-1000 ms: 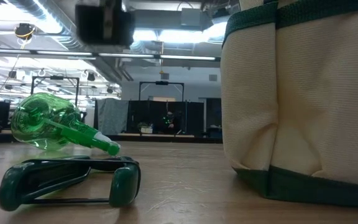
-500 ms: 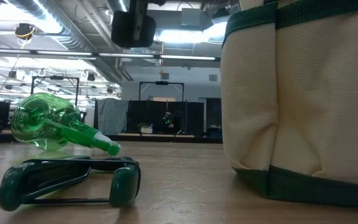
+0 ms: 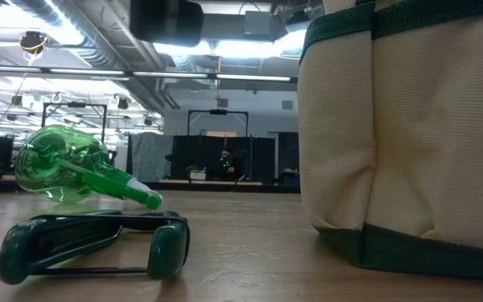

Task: Pick & Place Garden tools in Gardening bag
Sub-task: Put the grafting pruner into the side pocket of the white bag

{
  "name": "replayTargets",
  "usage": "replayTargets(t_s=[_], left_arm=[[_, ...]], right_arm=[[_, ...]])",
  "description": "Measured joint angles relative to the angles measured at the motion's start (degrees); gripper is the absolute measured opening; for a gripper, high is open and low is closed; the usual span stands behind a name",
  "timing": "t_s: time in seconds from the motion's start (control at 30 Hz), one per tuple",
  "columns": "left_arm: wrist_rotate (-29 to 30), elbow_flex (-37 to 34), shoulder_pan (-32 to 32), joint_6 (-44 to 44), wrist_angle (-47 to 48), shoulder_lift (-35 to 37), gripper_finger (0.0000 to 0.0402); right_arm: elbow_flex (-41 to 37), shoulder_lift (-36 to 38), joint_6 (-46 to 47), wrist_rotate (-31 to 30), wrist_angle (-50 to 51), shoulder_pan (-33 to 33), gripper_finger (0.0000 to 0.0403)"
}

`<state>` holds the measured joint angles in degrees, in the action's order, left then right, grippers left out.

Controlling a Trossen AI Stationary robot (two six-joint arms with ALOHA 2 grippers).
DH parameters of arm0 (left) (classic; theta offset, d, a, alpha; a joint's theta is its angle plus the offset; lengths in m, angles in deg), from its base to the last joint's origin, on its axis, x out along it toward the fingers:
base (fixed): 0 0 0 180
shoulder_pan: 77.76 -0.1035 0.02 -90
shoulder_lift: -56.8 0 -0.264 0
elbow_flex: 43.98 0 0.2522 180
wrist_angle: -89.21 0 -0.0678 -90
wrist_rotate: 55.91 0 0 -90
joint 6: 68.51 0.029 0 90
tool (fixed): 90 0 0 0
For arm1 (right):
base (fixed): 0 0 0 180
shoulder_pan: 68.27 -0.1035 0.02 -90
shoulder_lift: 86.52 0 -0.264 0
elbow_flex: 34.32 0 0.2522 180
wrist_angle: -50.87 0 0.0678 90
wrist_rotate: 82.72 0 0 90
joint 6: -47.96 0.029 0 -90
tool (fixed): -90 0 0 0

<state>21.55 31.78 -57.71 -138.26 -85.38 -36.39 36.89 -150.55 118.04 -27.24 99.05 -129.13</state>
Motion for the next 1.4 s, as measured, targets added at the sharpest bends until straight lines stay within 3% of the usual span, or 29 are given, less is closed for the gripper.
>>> replayTargets(t_s=[0.3,0.67,0.83,1.0,1.17,1.23,1.4], left_arm=[[4.0,0.0,3.2,-4.7,3.0,0.0,0.0003],[6.4,0.0,4.8,-14.4,16.7,-0.1,0.0001],[7.6,0.4,5.5,-18.1,17.5,-2.6,0.0001],[7.7,6.1,6.3,-15.4,23.5,-7.2,0.0002],[10.4,15.9,6.8,-15.3,40.1,-13.4,0.0002],[9.6,18.1,6.9,-15.9,43.1,-15.2,0.0002],[1.1,18.7,6.8,-17.0,41.2,-17.9,0.0011]], right_arm=[[0.0,0.0,-2.6,0.0,-0.5,0.0,0.0],[0.0,0.0,-3.1,0.2,-0.4,0.6,0.0],[0.0,0.0,-3.1,0.5,-0.2,1.3,0.0],[0.0,0.0,-3.0,1.8,0.8,1.7,0.0],[0.0,0.0,-1.6,4.1,1.8,2.0,0.0],[0.0,0.0,-1.5,5.2,1.8,2.4,0.0],[0.0,0.0,-1.5,6.3,1.8,3.2,0.0]])
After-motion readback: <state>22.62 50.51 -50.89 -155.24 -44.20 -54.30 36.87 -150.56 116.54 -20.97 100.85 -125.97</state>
